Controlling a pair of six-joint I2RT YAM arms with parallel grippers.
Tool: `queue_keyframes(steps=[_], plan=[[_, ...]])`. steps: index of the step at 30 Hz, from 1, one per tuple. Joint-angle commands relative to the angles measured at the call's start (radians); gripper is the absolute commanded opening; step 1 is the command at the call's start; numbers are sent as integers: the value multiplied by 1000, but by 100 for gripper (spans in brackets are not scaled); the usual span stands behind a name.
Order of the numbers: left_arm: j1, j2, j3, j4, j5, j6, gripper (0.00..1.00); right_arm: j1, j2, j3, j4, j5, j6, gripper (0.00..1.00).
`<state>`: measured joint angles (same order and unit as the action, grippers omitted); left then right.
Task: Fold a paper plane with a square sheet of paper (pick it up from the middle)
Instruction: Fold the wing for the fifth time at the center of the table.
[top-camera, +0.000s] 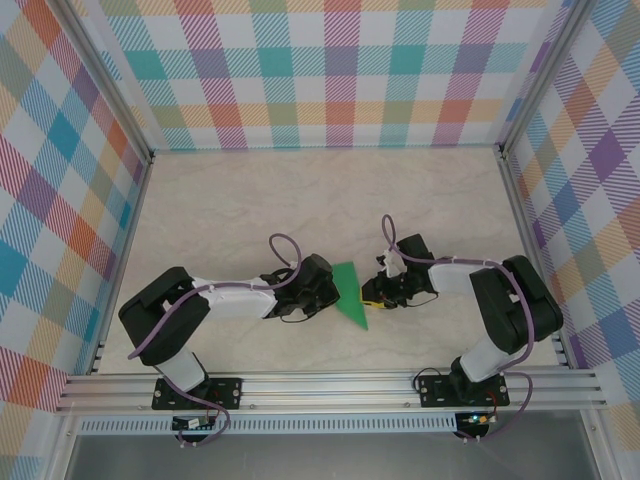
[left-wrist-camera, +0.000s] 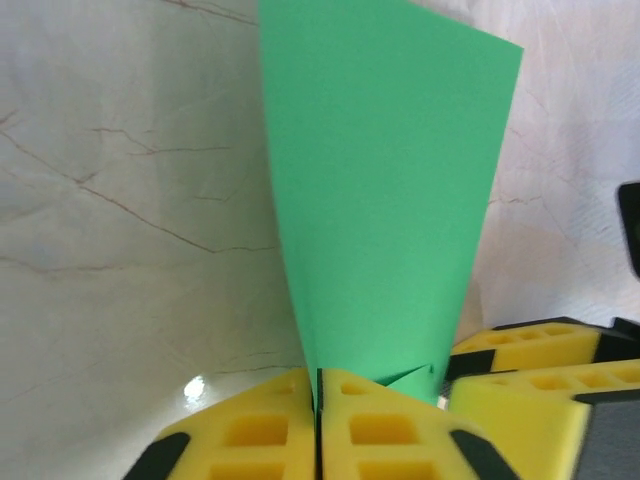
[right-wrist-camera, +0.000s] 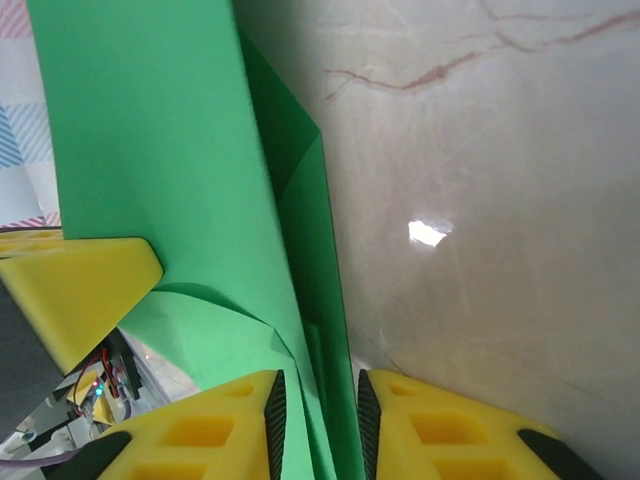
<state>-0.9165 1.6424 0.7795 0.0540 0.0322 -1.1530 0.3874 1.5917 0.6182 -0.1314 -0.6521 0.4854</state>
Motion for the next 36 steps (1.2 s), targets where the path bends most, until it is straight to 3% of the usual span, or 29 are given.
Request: queue_keyframes(steps=[1,8,17,22,28,36], plan=[[-12,-17,42,-57,-26,30,3,-7,-73,11,-50,42,-14,30],[-9,-13,87,-145,-39,55,0,-5,-271,-59,-67,153,-16,43],[-3,18,122,-163,-23,64,0,27,-465,-138,-68,197,-55,50],[-1,16,130,-176,-23,65,0,99,-548,-175,-57,308,-62,50],[2,16,133,-181,-25,65,0,279,-638,-230,41,482,-136,50],[10,31,154,-180,1,72,0,501,-629,-330,255,728,-297,52]])
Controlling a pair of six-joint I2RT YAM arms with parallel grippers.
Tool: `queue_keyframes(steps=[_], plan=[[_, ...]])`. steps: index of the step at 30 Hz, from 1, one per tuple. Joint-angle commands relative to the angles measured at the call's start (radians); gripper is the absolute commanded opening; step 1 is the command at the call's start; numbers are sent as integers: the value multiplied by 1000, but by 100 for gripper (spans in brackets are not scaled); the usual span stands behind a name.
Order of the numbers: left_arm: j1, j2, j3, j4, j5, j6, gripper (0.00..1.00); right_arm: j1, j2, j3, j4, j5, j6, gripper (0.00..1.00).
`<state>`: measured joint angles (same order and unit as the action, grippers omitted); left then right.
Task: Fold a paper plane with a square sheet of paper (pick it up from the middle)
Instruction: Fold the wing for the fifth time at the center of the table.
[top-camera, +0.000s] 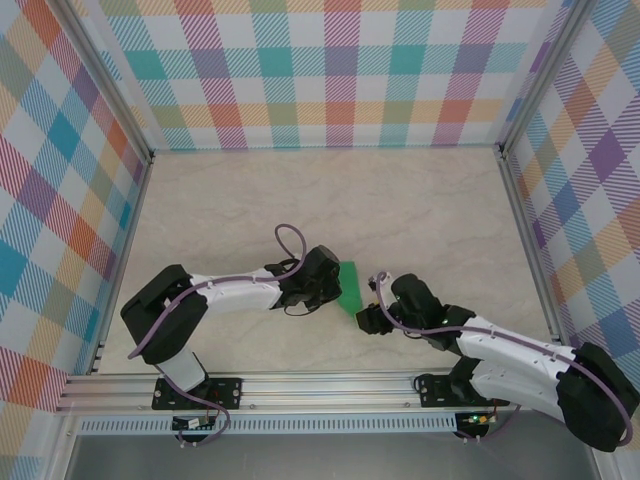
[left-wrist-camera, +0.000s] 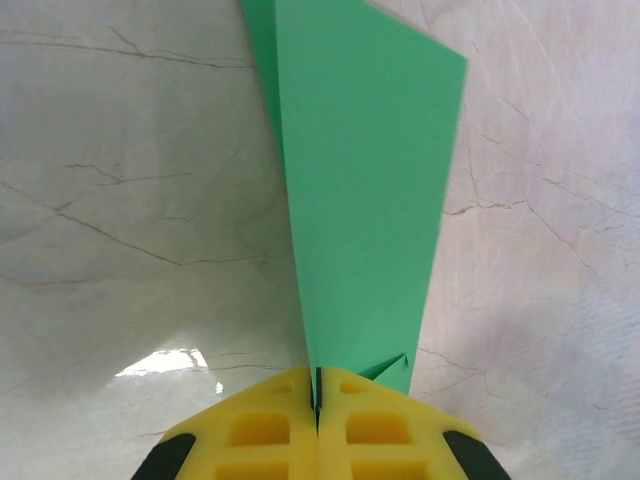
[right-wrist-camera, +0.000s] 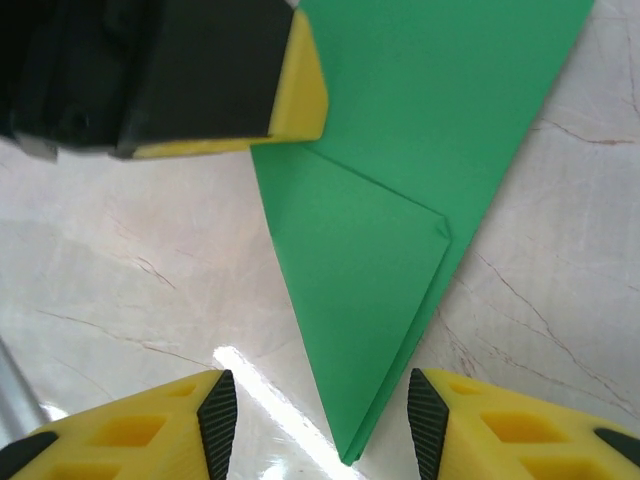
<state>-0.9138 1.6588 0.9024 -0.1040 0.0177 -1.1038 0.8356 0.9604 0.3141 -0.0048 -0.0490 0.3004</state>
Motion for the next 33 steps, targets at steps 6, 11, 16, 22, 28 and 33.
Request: queue_keyframes(steps=[6,11,16,22,28,33], plan=[[12,31,47,-26,30,24,0,150,61,-46,257,243,-249,52],[12,38,55,-30,33,23,0,197,163,-26,318,344,-319,52],[14,39,60,-38,35,27,0,212,236,-19,391,397,-379,51],[19,34,62,-53,34,34,0,226,291,-11,435,422,-449,50],[21,39,68,-51,39,34,0,238,370,21,458,442,-492,49],[24,43,74,-52,43,36,0,254,406,31,479,467,-515,49]])
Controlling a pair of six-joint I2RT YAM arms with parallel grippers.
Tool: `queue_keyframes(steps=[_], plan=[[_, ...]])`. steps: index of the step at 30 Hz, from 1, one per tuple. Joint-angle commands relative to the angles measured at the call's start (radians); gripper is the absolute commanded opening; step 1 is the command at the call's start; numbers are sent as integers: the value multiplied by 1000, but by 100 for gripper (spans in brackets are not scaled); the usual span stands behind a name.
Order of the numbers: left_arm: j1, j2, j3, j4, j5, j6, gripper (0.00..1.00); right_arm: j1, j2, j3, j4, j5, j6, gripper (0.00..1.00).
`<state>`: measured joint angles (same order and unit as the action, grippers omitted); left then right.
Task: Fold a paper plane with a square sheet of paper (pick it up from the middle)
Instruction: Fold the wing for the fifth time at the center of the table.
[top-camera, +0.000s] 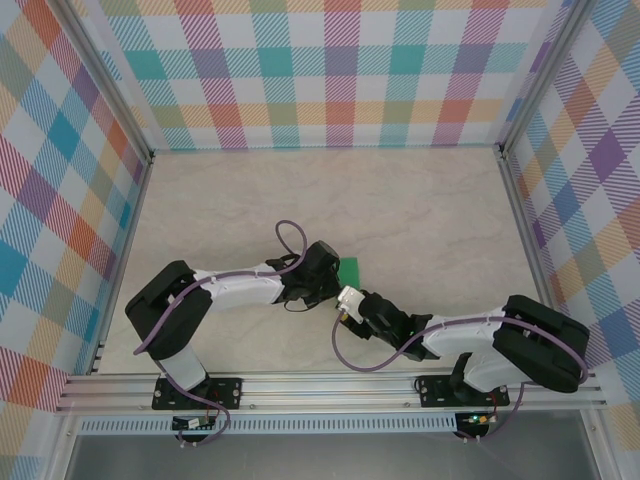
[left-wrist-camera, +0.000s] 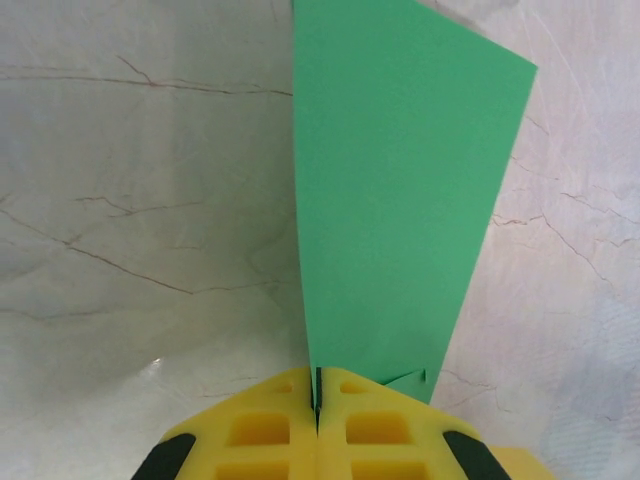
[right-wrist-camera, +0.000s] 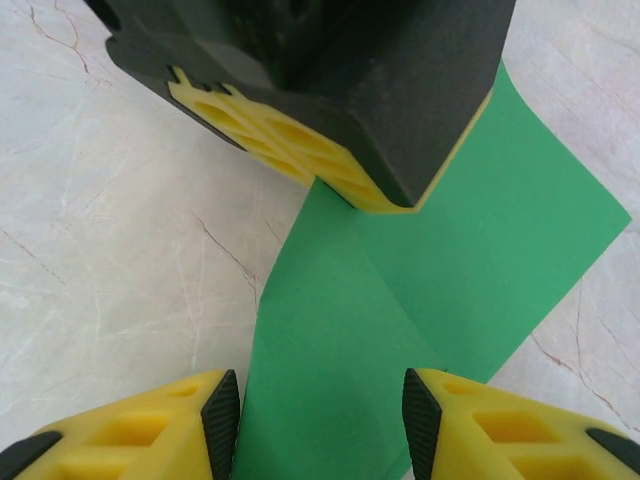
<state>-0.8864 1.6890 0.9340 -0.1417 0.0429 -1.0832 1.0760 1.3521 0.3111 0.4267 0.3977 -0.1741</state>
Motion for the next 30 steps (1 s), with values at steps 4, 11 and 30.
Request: queue_keyframes(steps=[4,11,30], plan=[[-1,14,48,-18,21,19,0,30,-10,22,49,24,-36,51],[1,12,45,-12,24,20,0,35,-147,-41,15,22,62,52],[7,-1,43,-10,31,23,0,76,64,-14,232,158,-7,55]])
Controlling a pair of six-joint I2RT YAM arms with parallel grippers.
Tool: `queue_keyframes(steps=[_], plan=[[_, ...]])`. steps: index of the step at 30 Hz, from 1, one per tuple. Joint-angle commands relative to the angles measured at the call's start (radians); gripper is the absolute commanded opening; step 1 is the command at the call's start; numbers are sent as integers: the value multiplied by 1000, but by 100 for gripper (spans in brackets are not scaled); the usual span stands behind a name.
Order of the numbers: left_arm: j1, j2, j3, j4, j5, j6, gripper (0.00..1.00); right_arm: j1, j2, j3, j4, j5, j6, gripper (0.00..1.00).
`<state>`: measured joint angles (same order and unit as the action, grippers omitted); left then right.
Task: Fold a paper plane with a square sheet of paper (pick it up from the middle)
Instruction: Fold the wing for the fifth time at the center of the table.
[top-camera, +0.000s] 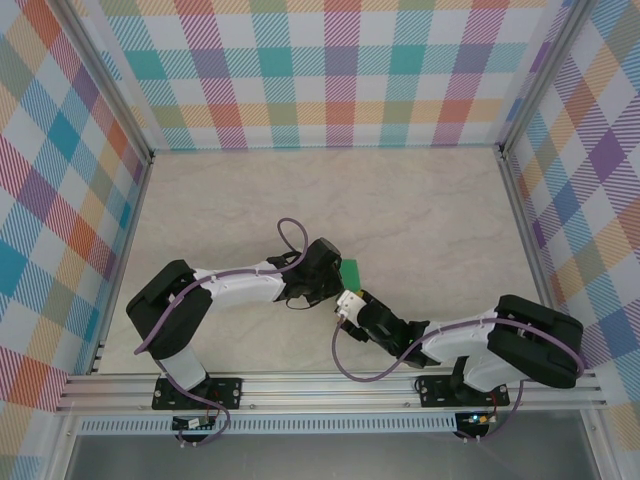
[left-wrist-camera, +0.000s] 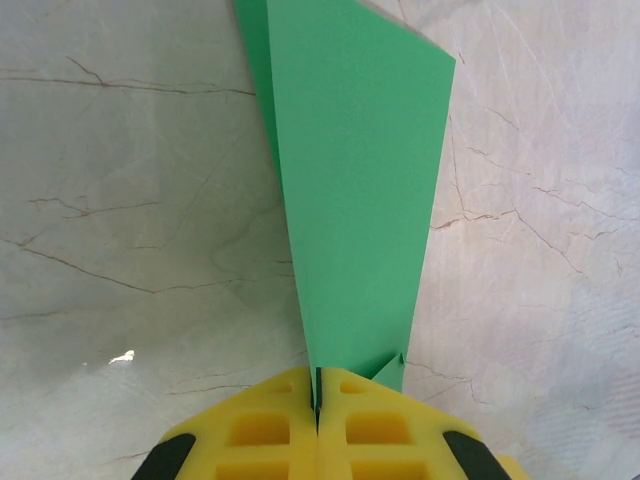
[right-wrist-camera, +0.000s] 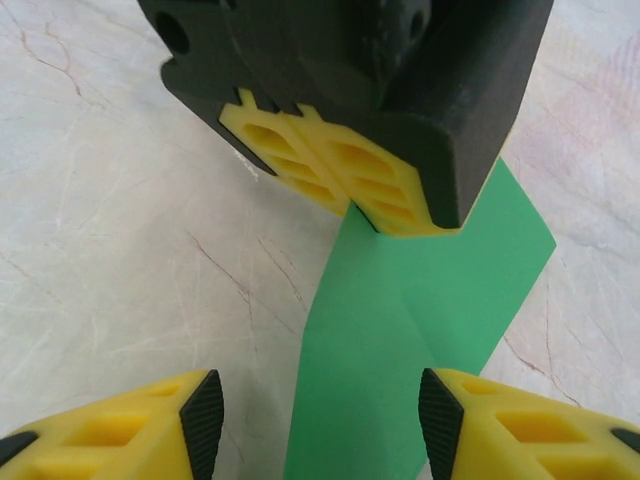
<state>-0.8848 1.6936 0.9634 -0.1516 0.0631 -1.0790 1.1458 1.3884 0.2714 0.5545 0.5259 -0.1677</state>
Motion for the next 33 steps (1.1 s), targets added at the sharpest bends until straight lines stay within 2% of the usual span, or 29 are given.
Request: queue_keyframes(steps=[1,7,28,31,33], plan=[[5,-5,14,0,11,19,0,7,45,30,112,33,-15,54],[7,-13,12,-8,10,20,0,6,77,20,171,47,-12,43],[14,-24,8,-19,4,21,0,-12,105,46,106,91,43,11],[19,-33,9,-36,-8,17,6,-20,100,53,84,90,62,5],[20,-44,9,-48,-19,12,17,-25,90,60,39,86,117,2]])
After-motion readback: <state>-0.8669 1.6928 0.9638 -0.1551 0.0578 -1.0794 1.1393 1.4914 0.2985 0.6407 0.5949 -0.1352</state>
